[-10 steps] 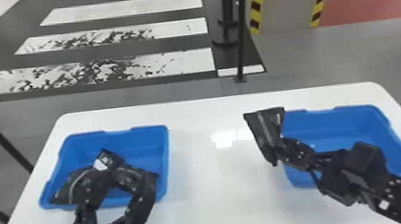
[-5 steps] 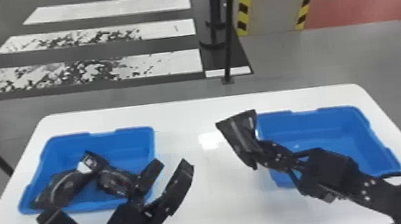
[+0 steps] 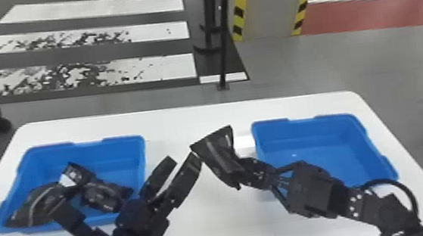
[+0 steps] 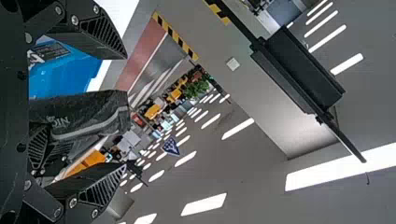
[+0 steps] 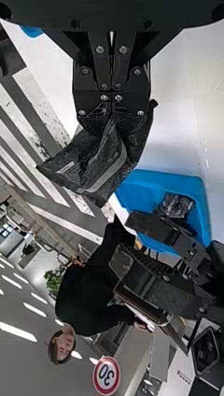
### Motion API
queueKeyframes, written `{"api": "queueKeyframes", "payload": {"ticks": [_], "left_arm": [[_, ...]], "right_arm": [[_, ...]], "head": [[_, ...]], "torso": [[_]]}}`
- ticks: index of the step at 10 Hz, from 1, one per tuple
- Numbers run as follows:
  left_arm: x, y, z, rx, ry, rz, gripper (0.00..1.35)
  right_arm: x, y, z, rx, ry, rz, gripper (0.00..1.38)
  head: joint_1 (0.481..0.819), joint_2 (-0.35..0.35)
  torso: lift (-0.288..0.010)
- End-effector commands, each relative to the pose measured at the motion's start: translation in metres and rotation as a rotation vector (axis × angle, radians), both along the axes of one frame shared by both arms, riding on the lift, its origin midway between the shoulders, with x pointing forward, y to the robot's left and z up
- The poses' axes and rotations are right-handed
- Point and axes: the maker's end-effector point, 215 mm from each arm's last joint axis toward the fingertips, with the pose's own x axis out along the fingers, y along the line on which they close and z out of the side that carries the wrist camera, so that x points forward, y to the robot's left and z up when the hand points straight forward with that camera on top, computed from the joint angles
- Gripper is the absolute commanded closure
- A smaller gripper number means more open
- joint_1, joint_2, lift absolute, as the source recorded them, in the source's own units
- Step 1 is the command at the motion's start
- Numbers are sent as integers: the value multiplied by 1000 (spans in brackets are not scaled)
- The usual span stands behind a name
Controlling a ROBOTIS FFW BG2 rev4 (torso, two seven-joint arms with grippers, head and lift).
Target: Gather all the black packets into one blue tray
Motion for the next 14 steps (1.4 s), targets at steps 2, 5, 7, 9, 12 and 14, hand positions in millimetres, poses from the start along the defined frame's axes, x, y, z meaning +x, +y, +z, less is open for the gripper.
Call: {"api": "queueKeyframes", "payload": {"ticks": [2,5,7,9,12,14], "left_arm": [[31,9,-31,24,40,17,510],[30,-16,-39,-3,84,-61,785],[14,-37,-48,-6,118,-142,831],[9,-50,-47,-27,129,-171,829],[26,-35,-32,19,47,-107,1286],[26,-33,-31,48,17,-94,1222]], "right_arm": [[-4,17,5,8,-8,34,1280],[-5,22,6,11,-11,44,1280],[-6,24,8,16,-12,47,1280],[-6,29,11,18,-18,56,1280],[-8,35,11,23,-17,67,1280],[-8,37,11,28,-16,71,1280]], "head": [[695,-57],[695,-33],[695,-57],[695,-84],[695,-85],[695,-66]], "torso": [[-110],[-110],[-110],[-110],[-110],[-110]]}}
